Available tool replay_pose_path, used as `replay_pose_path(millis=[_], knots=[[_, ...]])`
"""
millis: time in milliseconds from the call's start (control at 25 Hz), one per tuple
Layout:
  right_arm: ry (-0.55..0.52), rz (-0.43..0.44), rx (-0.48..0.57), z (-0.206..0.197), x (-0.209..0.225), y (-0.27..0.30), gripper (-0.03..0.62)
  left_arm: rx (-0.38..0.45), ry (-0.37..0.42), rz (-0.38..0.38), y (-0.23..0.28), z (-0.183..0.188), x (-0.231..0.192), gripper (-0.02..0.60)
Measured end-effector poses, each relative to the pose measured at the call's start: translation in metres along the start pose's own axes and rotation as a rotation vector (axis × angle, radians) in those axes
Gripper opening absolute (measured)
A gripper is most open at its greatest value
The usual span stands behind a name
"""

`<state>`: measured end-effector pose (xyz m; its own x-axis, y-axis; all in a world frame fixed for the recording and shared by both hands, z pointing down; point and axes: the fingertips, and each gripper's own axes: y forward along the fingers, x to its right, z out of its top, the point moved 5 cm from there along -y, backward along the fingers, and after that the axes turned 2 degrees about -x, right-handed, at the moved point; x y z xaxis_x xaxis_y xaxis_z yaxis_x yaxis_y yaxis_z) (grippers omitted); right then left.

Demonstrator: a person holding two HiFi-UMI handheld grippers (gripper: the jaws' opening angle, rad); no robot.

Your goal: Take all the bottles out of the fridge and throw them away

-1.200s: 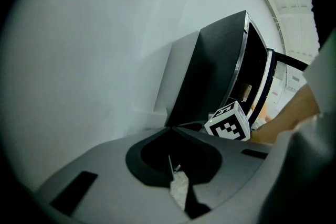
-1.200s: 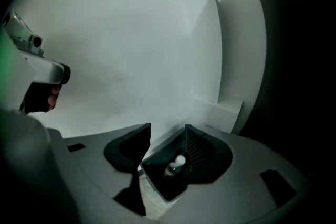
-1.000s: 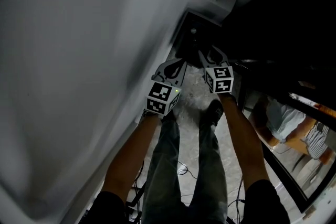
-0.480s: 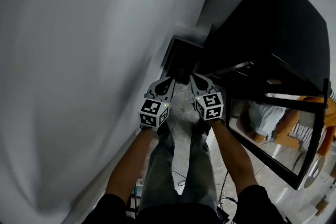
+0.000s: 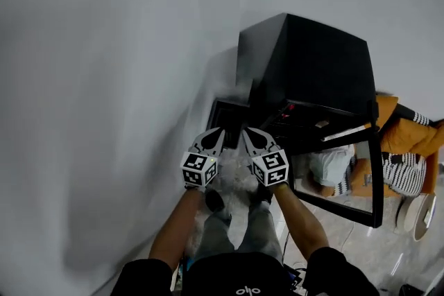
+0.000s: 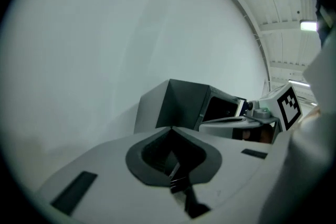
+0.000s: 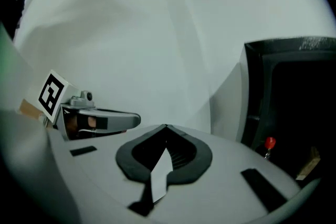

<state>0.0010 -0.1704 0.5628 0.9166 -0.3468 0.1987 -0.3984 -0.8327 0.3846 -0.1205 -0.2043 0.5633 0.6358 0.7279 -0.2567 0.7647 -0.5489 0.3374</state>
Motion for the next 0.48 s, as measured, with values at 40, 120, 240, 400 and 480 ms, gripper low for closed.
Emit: replay_pose_path(millis=[40, 120, 240, 400, 480], knots=[[0.007, -0.009, 0.007, 0.011, 0.000, -0.011, 0.008, 0.007, 0.008, -0.013, -0.001, 0.014, 0.009, 0.000], [0.020, -0.027, 0.018, 0.029, 0.001, -0.030, 0.008, 0.017, 0.025, -0.036, -0.005, 0.038, 0.027, 0.002], [0.012, -0.058, 0.033, 0.049, 0.002, -0.054, 0.008, 0.023, 0.056, -0.072, -0.005, 0.063, 0.052, 0.002], [0.016, -0.095, 0.052, 0.064, 0.008, -0.073, 0.008, 0.017, 0.076, -0.112, 0.002, 0.082, 0.071, 0.002], [0.031, -0.117, 0.061, 0.069, 0.014, -0.082, 0.008, 0.013, 0.081, -0.127, 0.006, 0.091, 0.081, 0.002]])
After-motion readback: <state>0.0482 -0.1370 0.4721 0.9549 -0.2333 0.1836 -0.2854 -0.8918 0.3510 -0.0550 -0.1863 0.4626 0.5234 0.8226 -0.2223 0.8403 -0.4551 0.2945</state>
